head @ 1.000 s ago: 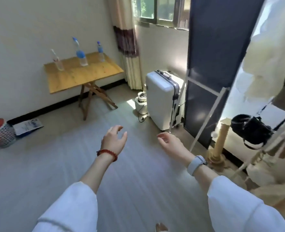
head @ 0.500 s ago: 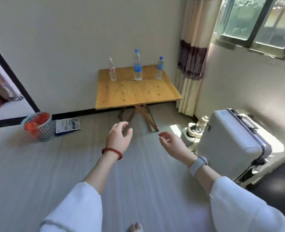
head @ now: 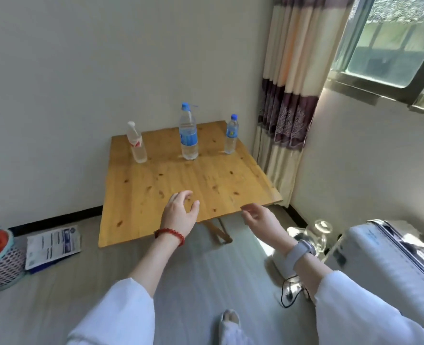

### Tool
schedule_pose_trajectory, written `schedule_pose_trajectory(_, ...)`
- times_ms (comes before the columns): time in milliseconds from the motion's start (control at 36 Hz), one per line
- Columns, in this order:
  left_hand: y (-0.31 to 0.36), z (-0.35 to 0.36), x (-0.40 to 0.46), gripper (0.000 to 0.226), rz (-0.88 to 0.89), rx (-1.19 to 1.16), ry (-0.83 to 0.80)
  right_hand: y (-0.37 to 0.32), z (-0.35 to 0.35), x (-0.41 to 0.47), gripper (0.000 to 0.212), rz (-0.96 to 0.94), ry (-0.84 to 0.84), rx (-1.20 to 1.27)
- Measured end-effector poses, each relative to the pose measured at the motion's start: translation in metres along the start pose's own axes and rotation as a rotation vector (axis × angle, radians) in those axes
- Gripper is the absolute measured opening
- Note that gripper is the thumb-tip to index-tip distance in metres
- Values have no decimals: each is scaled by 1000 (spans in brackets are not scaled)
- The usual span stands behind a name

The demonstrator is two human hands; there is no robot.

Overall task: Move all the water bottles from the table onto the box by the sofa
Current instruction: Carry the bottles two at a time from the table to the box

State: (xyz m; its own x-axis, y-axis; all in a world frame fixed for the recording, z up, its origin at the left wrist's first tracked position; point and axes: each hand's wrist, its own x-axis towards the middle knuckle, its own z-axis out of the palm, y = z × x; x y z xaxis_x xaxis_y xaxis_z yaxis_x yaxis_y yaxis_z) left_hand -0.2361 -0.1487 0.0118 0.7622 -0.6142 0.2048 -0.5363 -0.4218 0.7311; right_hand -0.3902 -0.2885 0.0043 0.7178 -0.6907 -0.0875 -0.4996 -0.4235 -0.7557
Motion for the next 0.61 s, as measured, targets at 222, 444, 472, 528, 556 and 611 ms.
schedule_pose_trajectory(222, -25, 60, 190, 28, -59, 30, -34, 21, -10, 212, 31, 64, 27, 42)
schedule_pose_trajectory(444, -52, 122, 316, 30, -106, 22, -115, 28, -4, 374, 49, 154, 81, 82)
schedule_pose_trajectory(472, -56, 130, 331, 30, -114, 23, -124, 31, -4, 395, 53, 166, 99, 72)
schedule_pose_trajectory(528, -66, 147, 360, 30, -118, 25, -143, 36, -5, 440, 62, 171, 134, 65)
schedule_pose_trajectory(556, -71, 154, 374, 30, -116, 25, -154, 38, -6, 463, 67, 173, 151, 74)
schedule_pose_trajectory(611, -81, 167, 401, 32, -120, 36, -178, 41, -5, 505, 77, 187, 189, 116)
